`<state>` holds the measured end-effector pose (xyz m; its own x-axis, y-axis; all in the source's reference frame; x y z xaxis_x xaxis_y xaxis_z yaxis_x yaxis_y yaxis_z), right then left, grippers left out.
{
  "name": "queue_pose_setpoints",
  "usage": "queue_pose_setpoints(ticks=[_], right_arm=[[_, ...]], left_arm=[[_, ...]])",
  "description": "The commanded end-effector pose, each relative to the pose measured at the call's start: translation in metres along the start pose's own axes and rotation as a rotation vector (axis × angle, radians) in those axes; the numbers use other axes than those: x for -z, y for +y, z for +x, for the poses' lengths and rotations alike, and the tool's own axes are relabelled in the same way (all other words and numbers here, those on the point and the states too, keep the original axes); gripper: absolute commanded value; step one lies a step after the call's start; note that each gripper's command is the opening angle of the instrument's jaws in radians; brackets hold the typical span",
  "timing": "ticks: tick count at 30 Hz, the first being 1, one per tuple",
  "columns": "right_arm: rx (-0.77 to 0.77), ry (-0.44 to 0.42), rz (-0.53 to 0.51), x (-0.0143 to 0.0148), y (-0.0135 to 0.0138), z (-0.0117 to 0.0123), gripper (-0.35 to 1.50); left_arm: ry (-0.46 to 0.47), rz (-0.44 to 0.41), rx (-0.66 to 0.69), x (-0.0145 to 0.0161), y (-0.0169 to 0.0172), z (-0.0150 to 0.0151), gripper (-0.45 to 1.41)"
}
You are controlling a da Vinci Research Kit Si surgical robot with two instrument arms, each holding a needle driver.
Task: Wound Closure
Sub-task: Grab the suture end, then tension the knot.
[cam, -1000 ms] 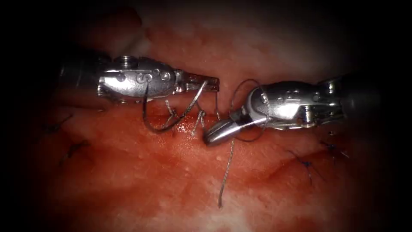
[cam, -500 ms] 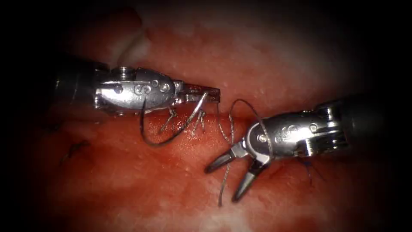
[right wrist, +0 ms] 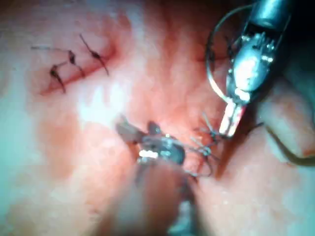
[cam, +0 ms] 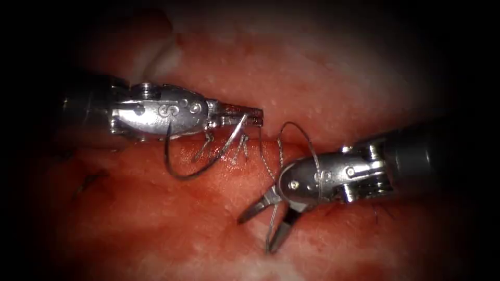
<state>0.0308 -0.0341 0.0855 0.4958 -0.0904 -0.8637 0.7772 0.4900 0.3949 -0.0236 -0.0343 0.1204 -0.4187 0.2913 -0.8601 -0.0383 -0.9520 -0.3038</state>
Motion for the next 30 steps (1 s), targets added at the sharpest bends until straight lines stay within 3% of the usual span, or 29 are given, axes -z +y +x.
queue_pose_setpoints(ticks=[1, 8, 18, 24, 30], right_arm=[[0.011, -0.012, 0.008, -0.0008, 0.0003, 0.0002, -0.35], [0.047, 0.007, 0.023, -0.0002, 0.0001, 0.0005, -0.35], [-0.002, 0.184, -0.215, 0.0059, 0.0009, 0.0016, -0.35], [-0.067, 0.206, -0.286, 0.0079, 0.0019, 0.0002, -0.35], [-0.139, 0.203, -0.349, 0.0094, 0.0032, -0.003, -0.35]], left_arm=[[0.001, 0.0, -0.001, -0.0007, 0.0, -0.0003, -0.45], [0.002, -0.001, 0.002, -0.0008, 0.0007, 0.0003, -0.45], [0.006, -0.018, -0.001, -0.0005, 0.0049, 0.0006, -0.45], [-0.011, -0.041, -0.017, 0.0004, 0.0087, 0.0002, -0.45], [-0.025, -0.071, -0.029, 0.0023, 0.0137, 0.0008, -0.45]])
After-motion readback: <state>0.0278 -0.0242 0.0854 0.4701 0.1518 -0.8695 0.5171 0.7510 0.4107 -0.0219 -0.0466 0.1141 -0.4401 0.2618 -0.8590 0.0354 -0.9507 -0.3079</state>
